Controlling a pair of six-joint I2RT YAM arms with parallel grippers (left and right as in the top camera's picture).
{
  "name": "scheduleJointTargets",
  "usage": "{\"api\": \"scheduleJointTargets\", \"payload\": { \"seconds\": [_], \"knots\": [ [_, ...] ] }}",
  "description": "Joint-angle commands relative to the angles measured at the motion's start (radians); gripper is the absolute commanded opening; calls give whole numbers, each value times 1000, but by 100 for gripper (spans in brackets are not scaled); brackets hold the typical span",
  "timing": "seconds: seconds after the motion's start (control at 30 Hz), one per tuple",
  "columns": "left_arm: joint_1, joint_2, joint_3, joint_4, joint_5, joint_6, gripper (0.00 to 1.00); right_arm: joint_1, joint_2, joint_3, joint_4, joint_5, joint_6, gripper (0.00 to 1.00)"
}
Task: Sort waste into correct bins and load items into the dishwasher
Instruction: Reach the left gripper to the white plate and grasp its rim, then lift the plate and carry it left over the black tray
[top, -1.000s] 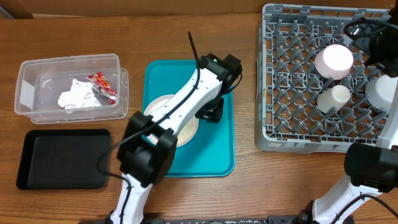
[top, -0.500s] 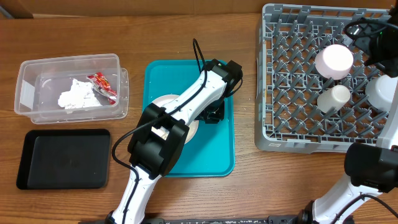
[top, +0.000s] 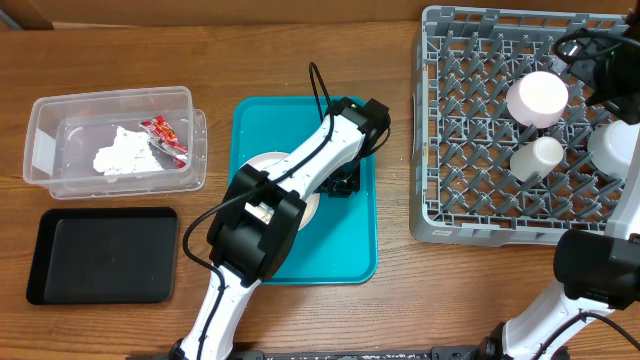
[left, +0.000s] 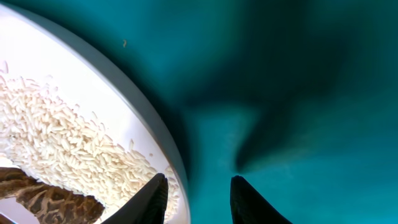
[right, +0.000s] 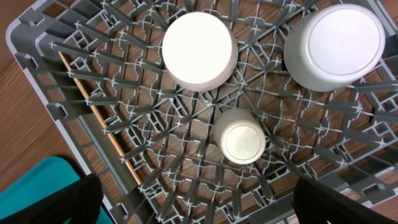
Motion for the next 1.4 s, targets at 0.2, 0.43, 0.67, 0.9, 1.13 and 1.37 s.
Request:
{"api": "scheduleJointTargets", "payload": {
  "seconds": [0.2, 0.43, 0.67, 0.9, 1.13, 1.37],
  "knots": [
    [1, 19, -38, 33, -32, -32, 28, 2, -20, 19, 3, 10, -6, 100],
    [3, 19, -49, 30, -32, -35, 23, 2, -20, 19, 3, 10, -6, 100],
    [2, 19, -48, 24, -32, -34, 7, 2, -20, 19, 3, 10, -6, 100],
    [0, 19, -37, -29, -35, -34, 4, 2, -20, 19, 3, 10, -6, 100],
    [-8, 18, 54, -162, -74, -90, 4, 2, -20, 19, 3, 10, -6, 100],
    [-32, 17, 196, -333, -118, -147, 4, 2, -20, 19, 3, 10, -6, 100]
  ]
}}
